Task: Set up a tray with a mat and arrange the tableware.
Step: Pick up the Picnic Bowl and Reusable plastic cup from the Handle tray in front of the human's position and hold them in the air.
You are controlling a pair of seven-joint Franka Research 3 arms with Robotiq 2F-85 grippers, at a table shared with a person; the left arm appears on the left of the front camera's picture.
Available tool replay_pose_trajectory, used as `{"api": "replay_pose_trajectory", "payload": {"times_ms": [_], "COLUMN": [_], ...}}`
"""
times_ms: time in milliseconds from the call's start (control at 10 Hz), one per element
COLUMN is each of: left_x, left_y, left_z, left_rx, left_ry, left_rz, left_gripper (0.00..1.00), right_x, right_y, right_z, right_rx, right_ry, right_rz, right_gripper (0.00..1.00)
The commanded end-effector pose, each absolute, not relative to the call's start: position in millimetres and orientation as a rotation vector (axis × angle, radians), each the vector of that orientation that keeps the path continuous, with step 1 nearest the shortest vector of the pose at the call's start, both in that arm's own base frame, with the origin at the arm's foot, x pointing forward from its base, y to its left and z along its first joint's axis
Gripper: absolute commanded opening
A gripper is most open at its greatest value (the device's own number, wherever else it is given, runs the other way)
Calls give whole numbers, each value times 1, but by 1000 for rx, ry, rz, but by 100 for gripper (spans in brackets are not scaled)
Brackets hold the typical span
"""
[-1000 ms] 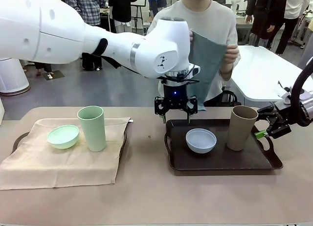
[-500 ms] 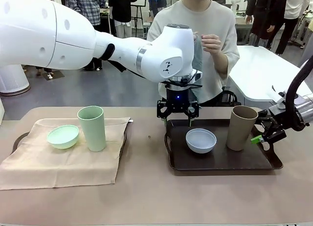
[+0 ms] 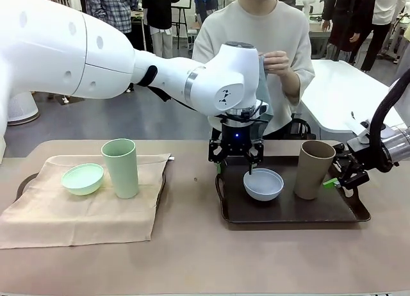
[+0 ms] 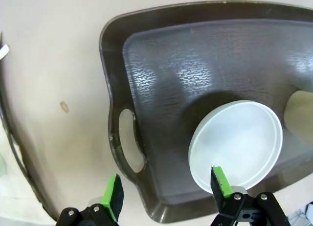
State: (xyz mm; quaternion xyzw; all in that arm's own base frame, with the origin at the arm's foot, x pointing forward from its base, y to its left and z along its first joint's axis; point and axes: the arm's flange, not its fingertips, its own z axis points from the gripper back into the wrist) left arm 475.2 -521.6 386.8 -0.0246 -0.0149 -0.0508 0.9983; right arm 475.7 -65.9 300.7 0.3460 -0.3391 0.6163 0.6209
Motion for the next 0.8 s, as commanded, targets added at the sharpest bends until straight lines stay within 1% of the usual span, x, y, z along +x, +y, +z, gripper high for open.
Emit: {"api": "replay_pose_trajectory", "payload": {"times_ms": [0,200,700], "left_x": [474,475,491], "left_y": [-531,-533,-536], "left_z": [383,376,361], "left_rx": [-70,-84,-194], "left_ry": [-13,-20,-31], "left_rz": [-72,-70,-57], "left_gripper": [93,93,93], "right_x": [473,477,478], "right_y": [-54,-50,-39], "right_z": [295,291,286], "right_rx": [782,789,825], "right_ry": [-852,-872,-878], "right_rz": [1404,1390,1384], "right_gripper": [100,100,100]}}
